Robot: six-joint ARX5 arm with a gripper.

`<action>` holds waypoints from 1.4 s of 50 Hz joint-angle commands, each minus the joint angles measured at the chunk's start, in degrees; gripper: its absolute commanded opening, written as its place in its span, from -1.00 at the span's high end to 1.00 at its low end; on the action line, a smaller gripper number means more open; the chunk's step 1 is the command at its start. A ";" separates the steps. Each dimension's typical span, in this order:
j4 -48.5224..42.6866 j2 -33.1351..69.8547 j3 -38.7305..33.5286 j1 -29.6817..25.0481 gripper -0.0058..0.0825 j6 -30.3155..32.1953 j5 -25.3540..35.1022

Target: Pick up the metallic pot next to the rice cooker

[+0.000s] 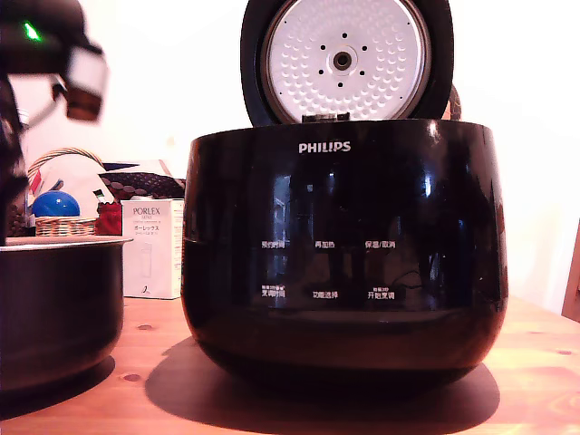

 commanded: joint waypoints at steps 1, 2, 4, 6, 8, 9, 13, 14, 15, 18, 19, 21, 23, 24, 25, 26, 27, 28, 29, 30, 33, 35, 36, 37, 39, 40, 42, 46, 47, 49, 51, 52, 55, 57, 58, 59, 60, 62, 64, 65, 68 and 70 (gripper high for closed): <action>0.55 1.20 -0.72 -0.31 -0.10 0.20 -0.22; 0.70 1.36 -0.72 -0.33 -0.10 0.20 -0.24; 1.01 1.68 -0.72 -0.33 -0.10 0.20 -0.24; 1.29 1.95 -0.72 -0.35 -0.10 0.22 -0.46; 1.73 2.14 -0.72 -0.37 -0.10 0.20 -0.74; 1.97 2.23 -0.72 -0.37 -0.09 0.20 -0.98; 2.29 2.27 -0.72 -0.37 0.01 0.20 -1.27; 2.34 2.27 -0.72 -0.37 0.04 0.20 -1.27; 2.32 2.27 -0.72 -0.37 0.07 0.22 -1.27; 2.21 2.27 -0.72 -0.37 0.22 0.20 -1.25; 2.21 2.27 -0.72 -0.37 0.26 0.20 -1.25; 2.08 2.27 -0.72 -0.37 0.40 0.20 -1.22; 1.97 2.27 -0.72 -0.37 0.53 0.20 -1.18; 1.90 2.27 -0.72 -0.37 0.60 0.20 -1.18; 1.86 2.27 -0.72 -0.37 0.67 0.20 -1.09; 1.81 2.27 -0.72 -0.37 0.74 0.20 -0.98; 1.70 2.27 -0.72 -0.46 0.80 0.20 -0.98; 1.62 2.25 -0.72 -0.55 0.86 0.20 -0.98; 1.46 2.23 -0.72 -0.61 0.91 0.20 -0.98; 1.31 2.23 -0.72 -0.79 0.93 0.20 -0.98; 0.83 2.23 -0.70 -1.18 0.92 0.22 -1.09; 0.66 2.21 -0.70 -1.49 0.92 0.22 -1.09; 0.63 2.19 -0.68 -1.68 0.92 0.20 -1.38; 0.59 2.19 -0.63 -1.88 0.92 0.20 -1.68; 0.24 2.14 -0.44 -2.29 0.92 0.20 -2.56; 0.00 2.10 -0.26 -2.54 0.92 0.20 -2.91; -0.70 2.05 0.35 -3.15 0.92 0.20 -3.08; -2.78 1.84 2.01 -4.17 0.92 0.20 -4.26; -3.30 1.81 2.54 -4.39 0.92 0.17 -4.39; -4.55 1.75 3.67 -4.83 0.92 0.20 -4.46; -5.77 1.75 4.85 -5.11 0.92 0.15 -4.55; -6.84 1.75 5.62 -5.27 0.92 0.15 -4.55; -8.87 1.75 7.76 -5.55 0.92 0.00 -4.79; -10.51 1.75 9.14 -5.64 0.92 -0.26 -5.66; -11.26 1.75 9.94 -5.70 0.92 -0.26 -5.86; -11.89 1.75 10.58 -5.77 0.92 -0.26 -5.86; -12.63 1.75 11.28 -5.79 0.92 -0.28 -7.13; -14.27 1.75 12.66 -5.92 0.92 -0.28 -8.11; -15.89 1.75 13.97 -6.08 0.92 -0.50 -9.51; -16.63 1.75 14.69 -6.16 0.92 -0.59 -9.88; -18.53 1.75 16.83 -6.51 0.92 -1.53 -11.72; -18.56 1.51 18.10 -6.80 0.92 -1.57 -12.52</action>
